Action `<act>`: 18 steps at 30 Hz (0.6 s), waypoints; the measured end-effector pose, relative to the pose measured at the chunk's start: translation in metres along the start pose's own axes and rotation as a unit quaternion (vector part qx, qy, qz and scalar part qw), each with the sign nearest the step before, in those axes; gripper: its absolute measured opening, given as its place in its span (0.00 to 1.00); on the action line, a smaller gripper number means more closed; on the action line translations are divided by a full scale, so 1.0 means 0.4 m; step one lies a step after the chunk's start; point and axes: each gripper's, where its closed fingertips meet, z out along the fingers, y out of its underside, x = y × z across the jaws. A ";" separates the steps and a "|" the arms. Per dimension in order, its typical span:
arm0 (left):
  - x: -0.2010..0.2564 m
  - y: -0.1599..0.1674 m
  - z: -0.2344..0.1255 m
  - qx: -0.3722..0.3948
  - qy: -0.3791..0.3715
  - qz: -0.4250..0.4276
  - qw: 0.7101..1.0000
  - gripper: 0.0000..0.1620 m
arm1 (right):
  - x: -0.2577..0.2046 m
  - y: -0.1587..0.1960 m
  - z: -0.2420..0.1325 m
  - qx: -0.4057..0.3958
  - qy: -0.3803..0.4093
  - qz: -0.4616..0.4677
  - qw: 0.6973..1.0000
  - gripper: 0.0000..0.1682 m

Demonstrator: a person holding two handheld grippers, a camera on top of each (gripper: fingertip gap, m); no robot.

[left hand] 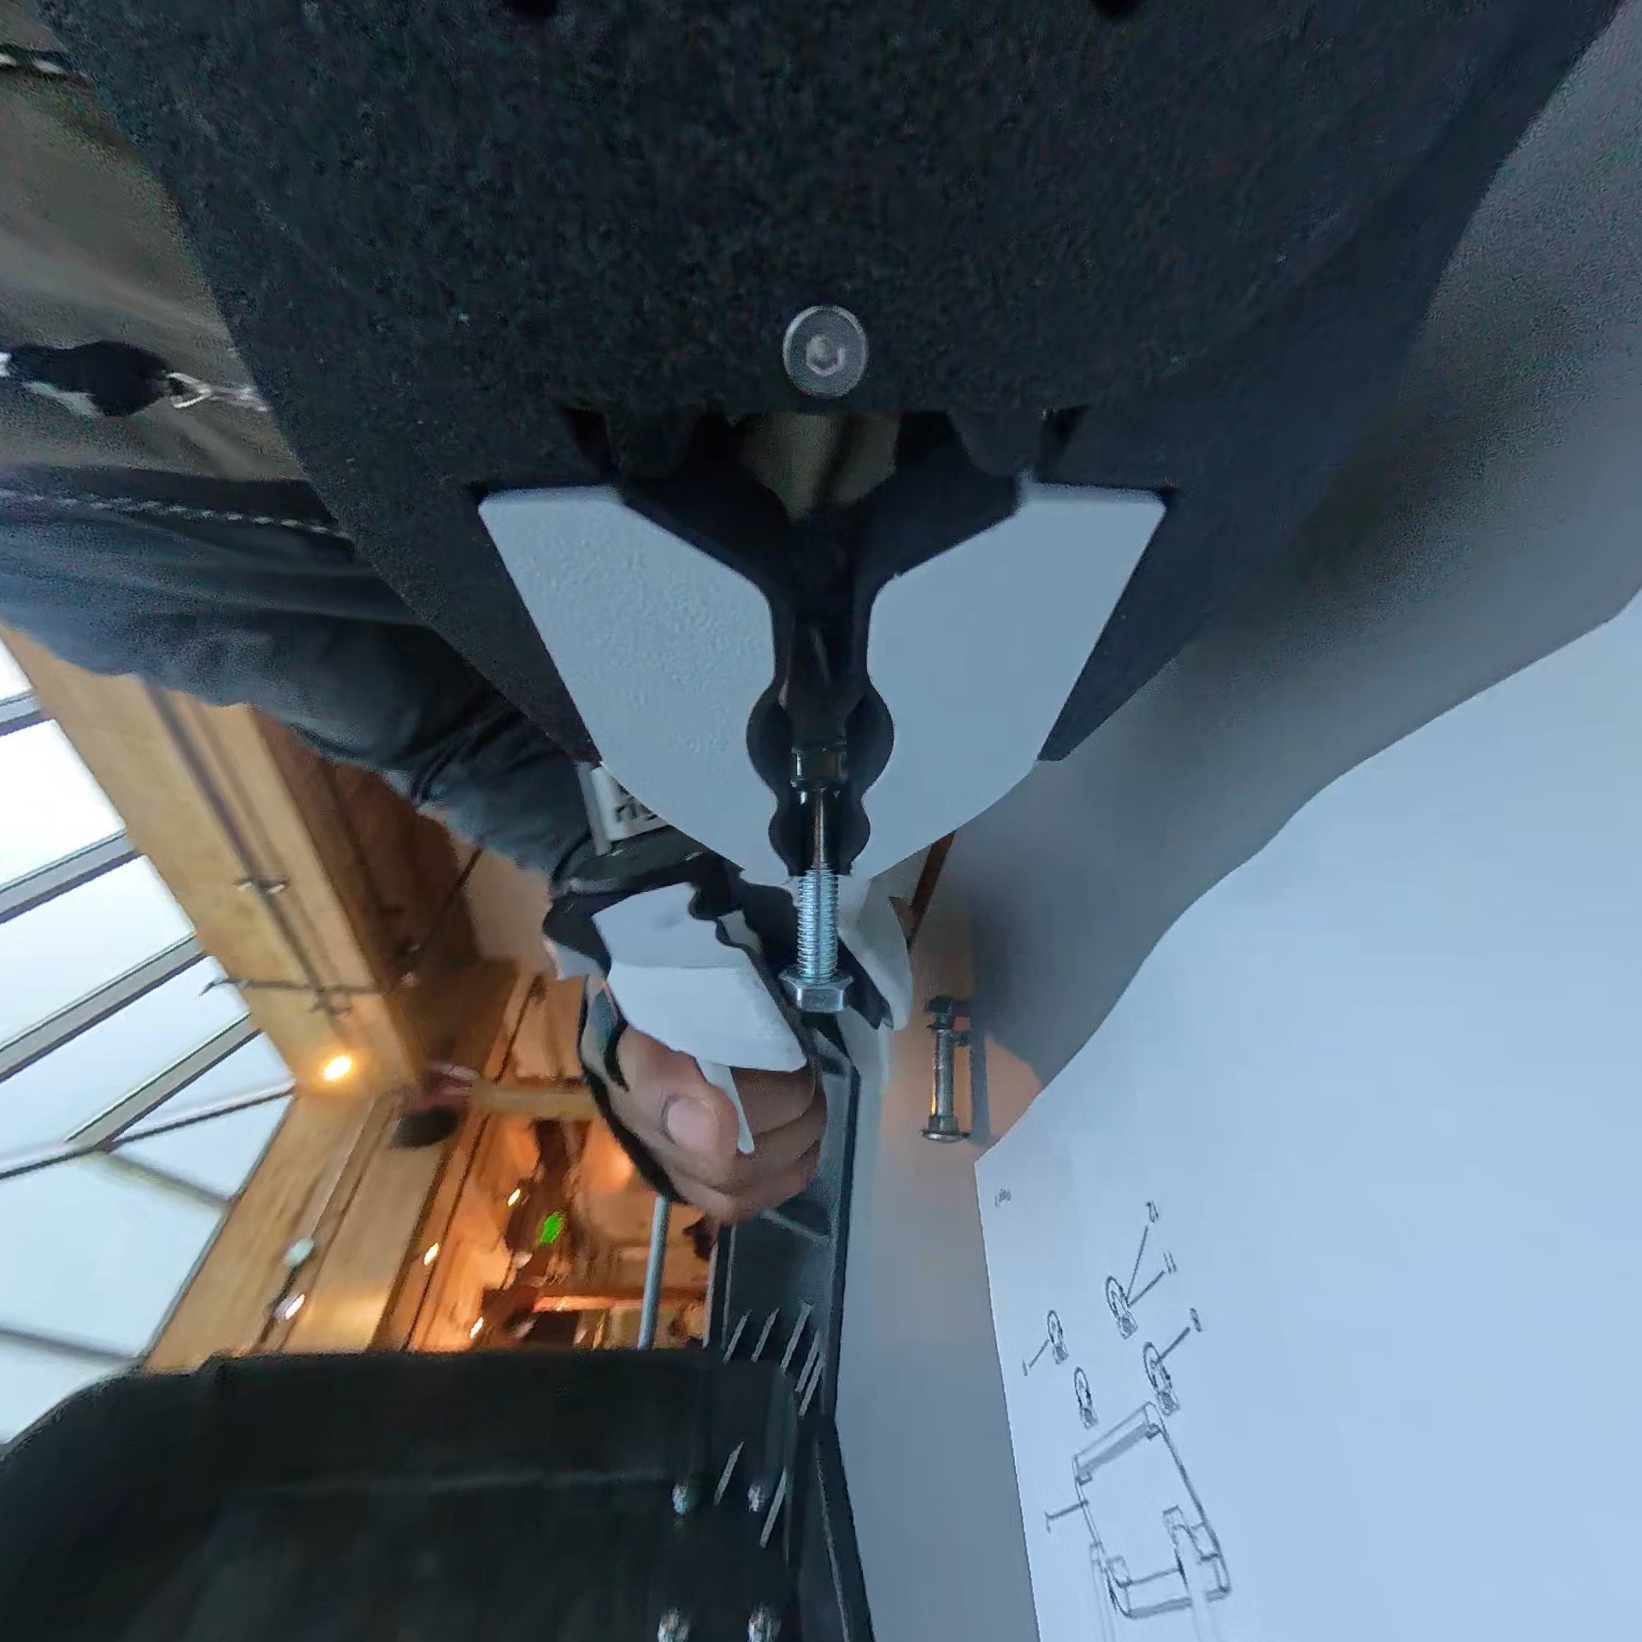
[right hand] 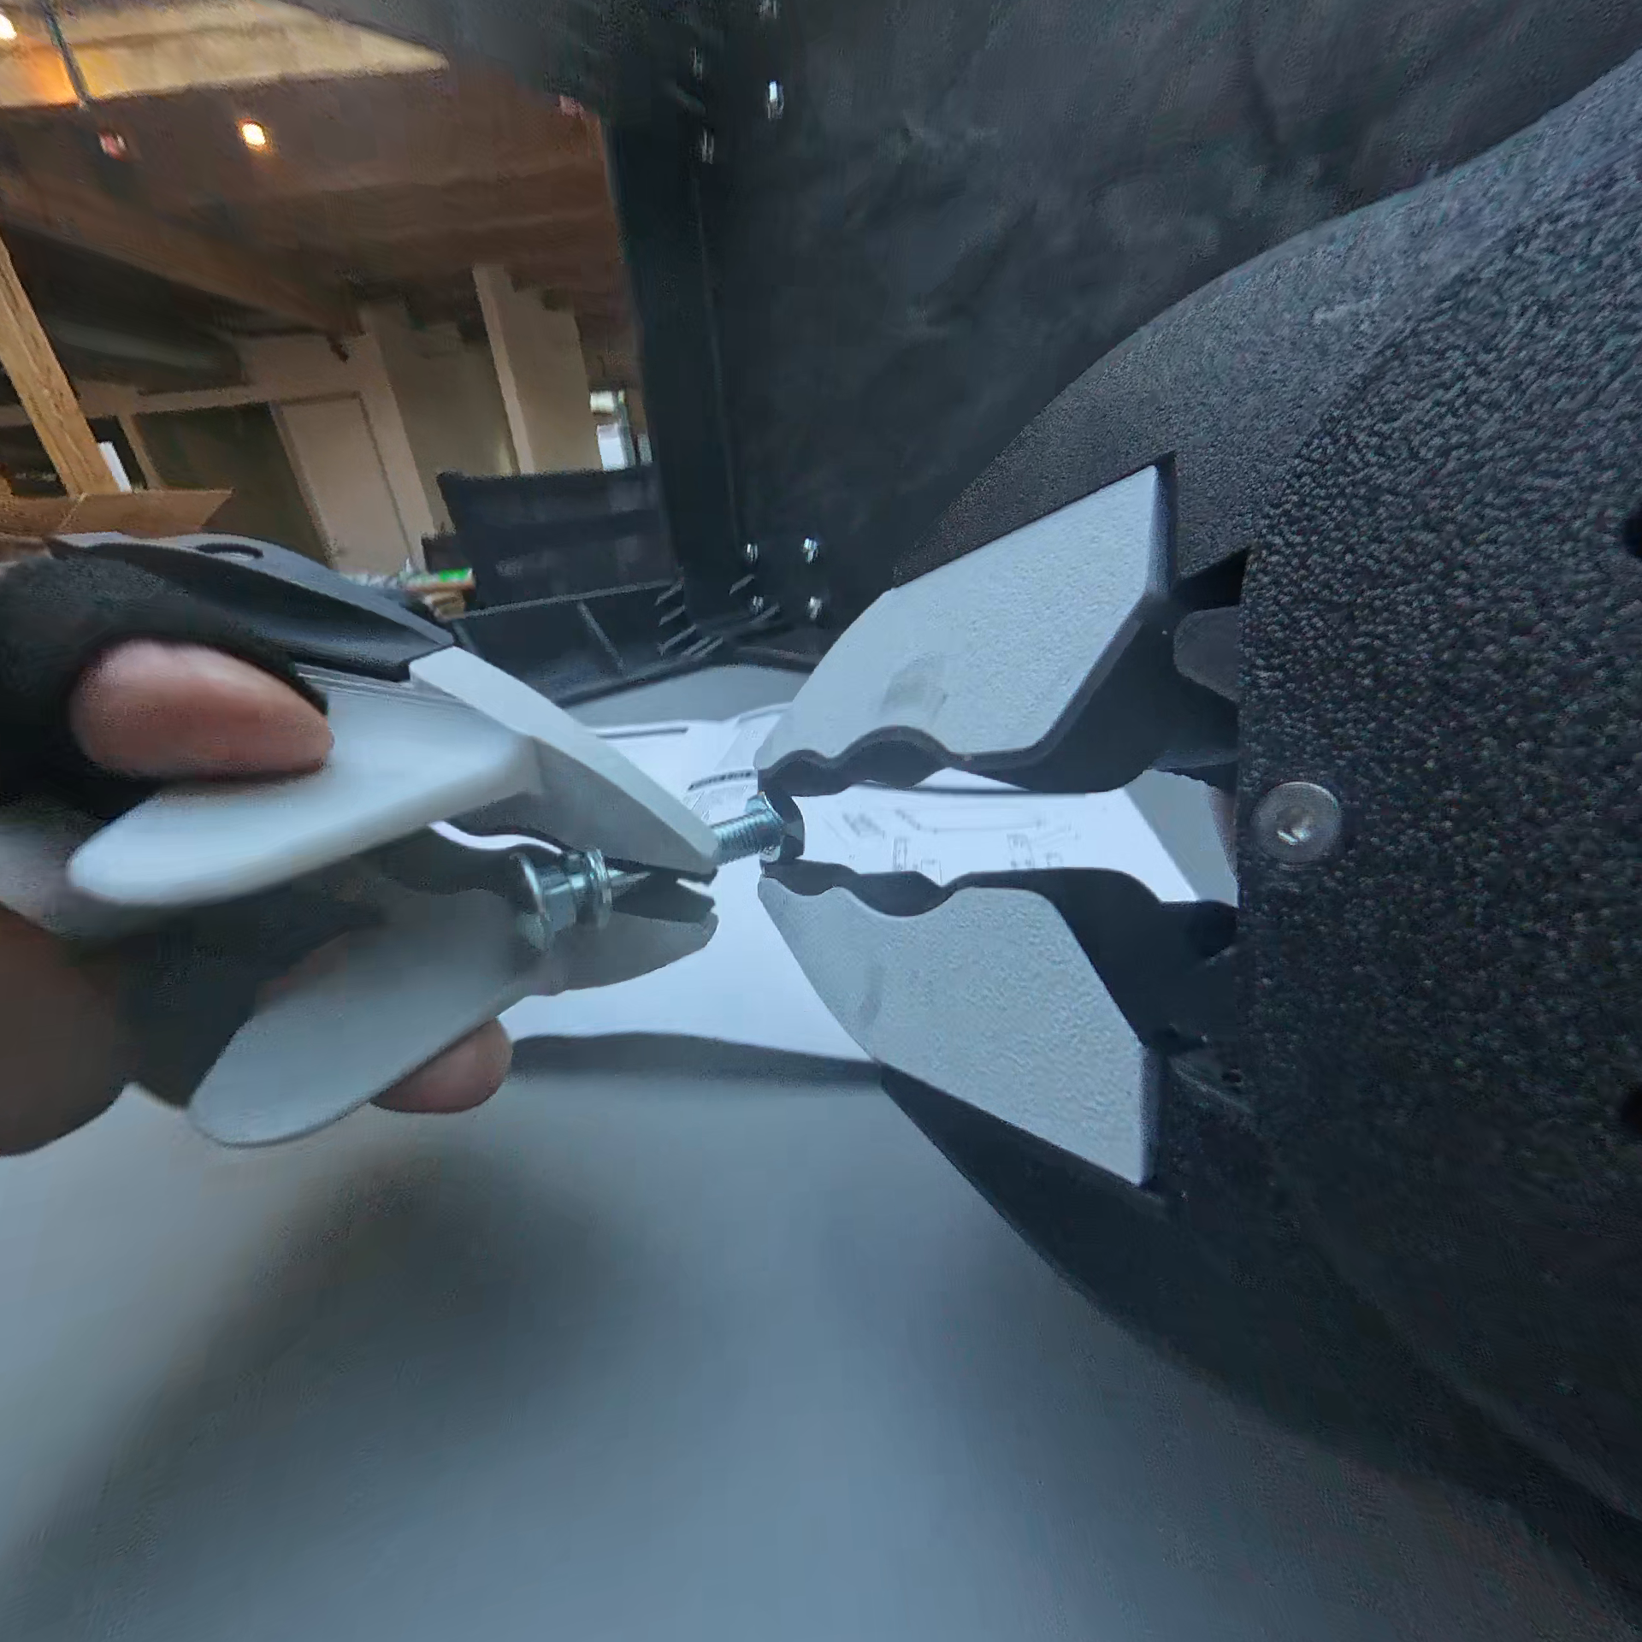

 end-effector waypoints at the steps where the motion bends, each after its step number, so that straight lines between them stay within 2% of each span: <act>1: 0.004 -0.007 -0.001 0.015 0.015 -0.022 1.000 0.04 | 0.006 0.004 0.005 -0.007 0.014 -0.020 1.000 0.11; 6: 0.009 -0.024 -0.002 0.051 0.034 -0.048 0.997 0.04 | 0.015 0.013 0.016 -0.025 0.042 -0.041 0.998 0.11; 9: 0.000 -0.027 -0.001 0.054 0.014 -0.034 0.998 0.04 | 0.009 0.018 0.020 -0.034 0.030 -0.027 0.999 0.11; 11: -0.005 -0.036 -0.005 0.059 -0.013 0.003 0.998 0.05 | 0.009 0.029 0.021 -0.042 0.020 -0.002 0.999 0.18; 13: -0.020 -0.042 -0.014 0.052 -0.061 0.052 0.995 0.04 | 0.001 0.042 0.020 -0.046 -0.009 0.049 0.998 0.23; 15: -0.038 -0.049 -0.027 0.032 -0.131 0.145 0.980 0.04 | -0.020 0.044 0.017 -0.034 -0.069 0.141 0.987 0.28; 16: -0.049 -0.054 -0.035 0.019 -0.176 0.202 0.963 0.04 | -0.033 0.038 0.012 -0.024 -0.113 0.208 0.971 0.28; 18: -0.061 -0.060 -0.048 -0.019 -0.245 0.316 0.916 0.04 | -0.039 0.016 0.002 -0.003 -0.191 0.356 0.915 0.27</act>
